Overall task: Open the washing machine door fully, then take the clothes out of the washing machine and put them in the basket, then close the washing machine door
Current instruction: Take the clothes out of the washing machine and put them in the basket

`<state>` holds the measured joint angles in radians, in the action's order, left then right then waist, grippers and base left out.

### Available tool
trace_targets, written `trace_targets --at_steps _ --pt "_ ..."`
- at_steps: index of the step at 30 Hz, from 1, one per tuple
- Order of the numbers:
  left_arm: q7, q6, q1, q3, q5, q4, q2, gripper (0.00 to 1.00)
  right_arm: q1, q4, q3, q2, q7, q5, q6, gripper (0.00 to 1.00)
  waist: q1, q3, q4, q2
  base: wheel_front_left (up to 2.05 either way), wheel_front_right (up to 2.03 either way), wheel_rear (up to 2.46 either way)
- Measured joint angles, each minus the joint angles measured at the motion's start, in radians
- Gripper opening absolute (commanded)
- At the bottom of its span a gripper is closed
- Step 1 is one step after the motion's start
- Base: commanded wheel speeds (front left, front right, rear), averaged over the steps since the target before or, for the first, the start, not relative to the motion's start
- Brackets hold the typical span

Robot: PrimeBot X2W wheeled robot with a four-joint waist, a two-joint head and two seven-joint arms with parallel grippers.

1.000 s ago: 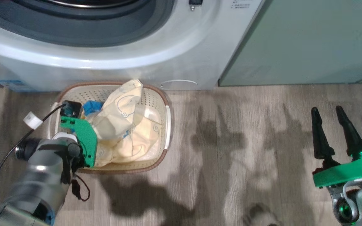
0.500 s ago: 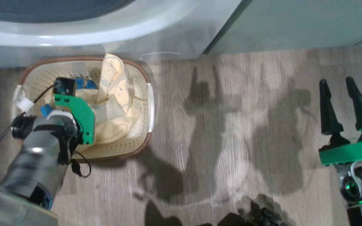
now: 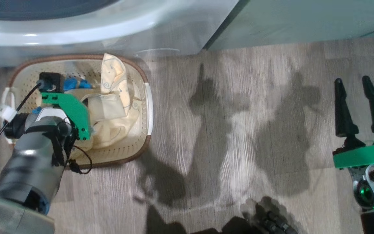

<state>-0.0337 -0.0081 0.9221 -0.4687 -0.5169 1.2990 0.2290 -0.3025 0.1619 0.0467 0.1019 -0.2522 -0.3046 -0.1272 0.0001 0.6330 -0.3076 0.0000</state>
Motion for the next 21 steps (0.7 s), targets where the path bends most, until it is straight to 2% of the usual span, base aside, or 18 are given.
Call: trace_targets --at_steps 7,13,16,21 --pt "-0.160 -0.044 -0.036 0.038 -0.050 0.000 -0.016 1.00 0.007 0.026 0.023 0.000 0.000 0.003 0.000 1.00 -0.0002 -0.085 0.017 0.0000 0.00 0.00 0.00" --pt "-0.213 -0.079 -0.102 0.061 -0.079 -0.015 -0.032 1.00 0.061 0.054 0.032 -0.002 0.000 0.002 0.000 1.00 -0.0003 -0.206 0.041 0.0001 0.00 0.00 0.00" --pt "-0.215 -0.095 -0.142 0.089 -0.090 -0.075 -0.031 1.00 0.095 0.062 0.033 -0.002 0.000 0.002 0.000 1.00 -0.0003 -0.258 0.052 0.0001 0.00 0.00 0.00" --pt "-0.218 -0.096 -0.214 0.148 -0.093 -0.228 -0.024 1.00 0.137 0.070 0.032 -0.005 0.000 0.002 0.000 1.00 -0.0003 -0.340 0.070 0.0001 0.00 0.00 0.00"
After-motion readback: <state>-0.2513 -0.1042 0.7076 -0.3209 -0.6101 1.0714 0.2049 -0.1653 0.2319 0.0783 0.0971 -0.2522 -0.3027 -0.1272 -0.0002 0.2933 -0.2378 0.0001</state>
